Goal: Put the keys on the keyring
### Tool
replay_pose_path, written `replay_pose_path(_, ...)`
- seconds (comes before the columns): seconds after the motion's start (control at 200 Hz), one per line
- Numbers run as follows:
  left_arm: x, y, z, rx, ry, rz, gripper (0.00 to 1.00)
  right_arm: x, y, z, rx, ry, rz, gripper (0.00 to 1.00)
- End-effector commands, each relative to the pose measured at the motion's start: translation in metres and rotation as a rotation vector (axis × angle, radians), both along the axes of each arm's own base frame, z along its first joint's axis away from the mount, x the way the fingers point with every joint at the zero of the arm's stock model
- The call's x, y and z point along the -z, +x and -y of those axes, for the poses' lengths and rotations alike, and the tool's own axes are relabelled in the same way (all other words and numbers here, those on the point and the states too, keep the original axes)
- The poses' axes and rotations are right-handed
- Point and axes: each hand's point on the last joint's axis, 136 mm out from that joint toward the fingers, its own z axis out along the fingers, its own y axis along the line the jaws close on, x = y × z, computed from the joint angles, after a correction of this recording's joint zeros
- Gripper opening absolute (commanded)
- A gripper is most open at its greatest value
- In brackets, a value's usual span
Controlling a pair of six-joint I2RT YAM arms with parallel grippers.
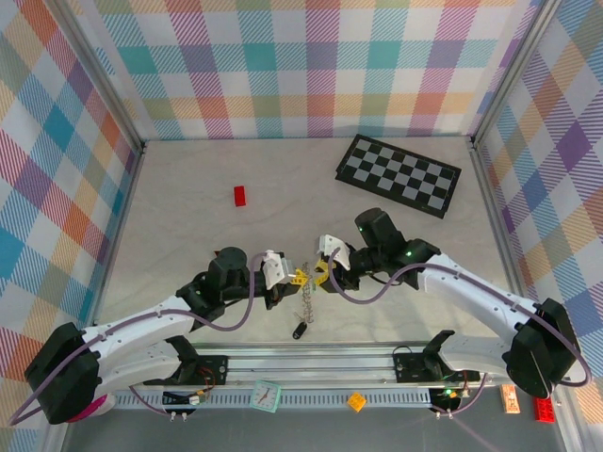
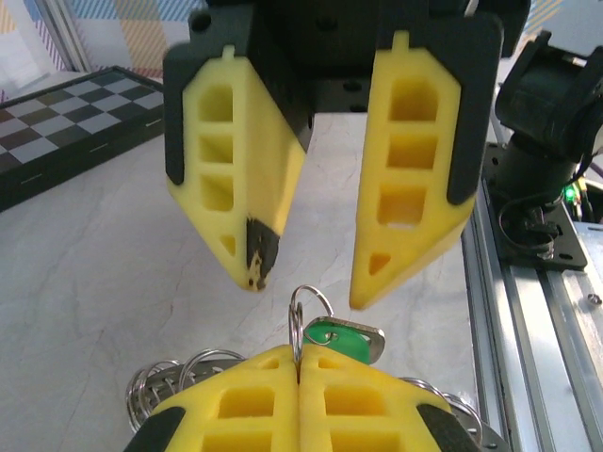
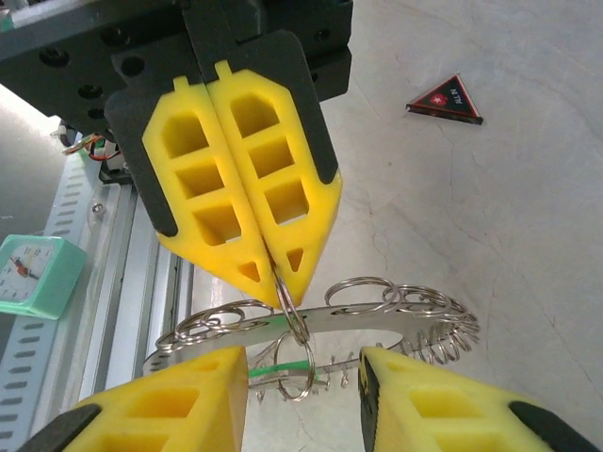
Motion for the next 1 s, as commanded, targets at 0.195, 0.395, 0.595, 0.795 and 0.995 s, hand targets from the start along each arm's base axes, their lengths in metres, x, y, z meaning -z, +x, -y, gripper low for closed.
replay_pose_path(0.195,-0.035,-0.006,0.004,0.033,-0.16,0.064,0.0,-0.013,-0.003,-0.012,-0.042,0.092,-0.018,0.24)
replay_pose_path(0.395,-0.036,-0.006,0.003,0.024,-0.166,0.07,0.0,-0.015,-0.006,-0.012,-0.06,0.092,-0.022,0.02)
replay_pose_path(0.595,-0.034,0.008,-0.005,-0.071,-0.098,0.063,0.29,-0.023,-0.008,-0.008,-0.081,0.031,0.001,0.0)
replay_pose_path(0.795,-0.01,0.01,-0.008,-0.066,0.108,0.016,0.32,-0.015,-0.008,-0.006,-0.113,-0.136,0.073,0.0)
replay_pose_path(0.995,-0.014,0.008,-0.003,-0.03,0.123,0.019,0.27,-0.017,-0.012,-0.011,-0.152,-0.183,0.119,0.0)
